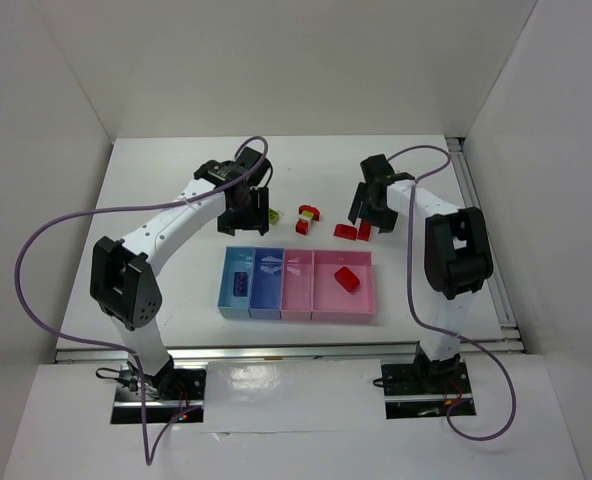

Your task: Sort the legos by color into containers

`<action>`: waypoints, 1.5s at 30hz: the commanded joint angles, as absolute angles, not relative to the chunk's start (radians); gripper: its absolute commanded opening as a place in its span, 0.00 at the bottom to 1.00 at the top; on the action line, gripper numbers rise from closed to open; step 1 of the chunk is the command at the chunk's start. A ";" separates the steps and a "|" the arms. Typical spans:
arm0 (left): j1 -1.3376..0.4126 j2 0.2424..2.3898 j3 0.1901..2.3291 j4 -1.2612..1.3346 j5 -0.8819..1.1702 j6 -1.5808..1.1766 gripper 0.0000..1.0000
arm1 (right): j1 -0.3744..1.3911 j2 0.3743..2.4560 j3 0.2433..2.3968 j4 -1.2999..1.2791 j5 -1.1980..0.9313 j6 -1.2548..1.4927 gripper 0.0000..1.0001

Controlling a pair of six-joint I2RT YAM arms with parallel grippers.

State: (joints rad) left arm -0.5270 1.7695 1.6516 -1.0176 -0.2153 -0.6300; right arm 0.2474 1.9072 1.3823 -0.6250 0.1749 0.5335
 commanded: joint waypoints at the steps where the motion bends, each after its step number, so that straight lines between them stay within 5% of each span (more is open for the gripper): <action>1: -0.529 1.776 1.690 -1.023 -0.207 -0.615 0.78 | 0.238 1.913 1.416 -0.525 0.156 0.534 0.79; 12: -0.529 1.795 1.700 -1.042 -0.207 -0.615 0.78 | 0.238 2.002 1.433 -0.543 0.210 0.543 0.66; 16: -0.529 1.795 1.700 -1.042 -0.218 -0.615 0.78 | 0.238 1.991 1.422 -0.543 0.233 0.552 0.49; 19: -0.529 1.795 1.700 -1.042 -0.206 -0.615 0.78 | 0.247 1.916 1.431 -0.569 0.300 0.572 0.36; 25: -0.520 1.795 1.689 -1.031 -0.176 -0.626 0.76 | 0.276 1.660 1.431 -0.662 0.346 0.520 0.29; 41: -0.472 1.813 1.744 -1.020 -0.176 -0.595 0.78 | 0.727 1.230 1.063 -0.819 0.305 0.661 0.38; 45: -0.472 1.813 1.744 -1.011 -0.167 -0.586 0.78 | 0.778 1.265 1.042 -0.828 0.319 0.661 0.59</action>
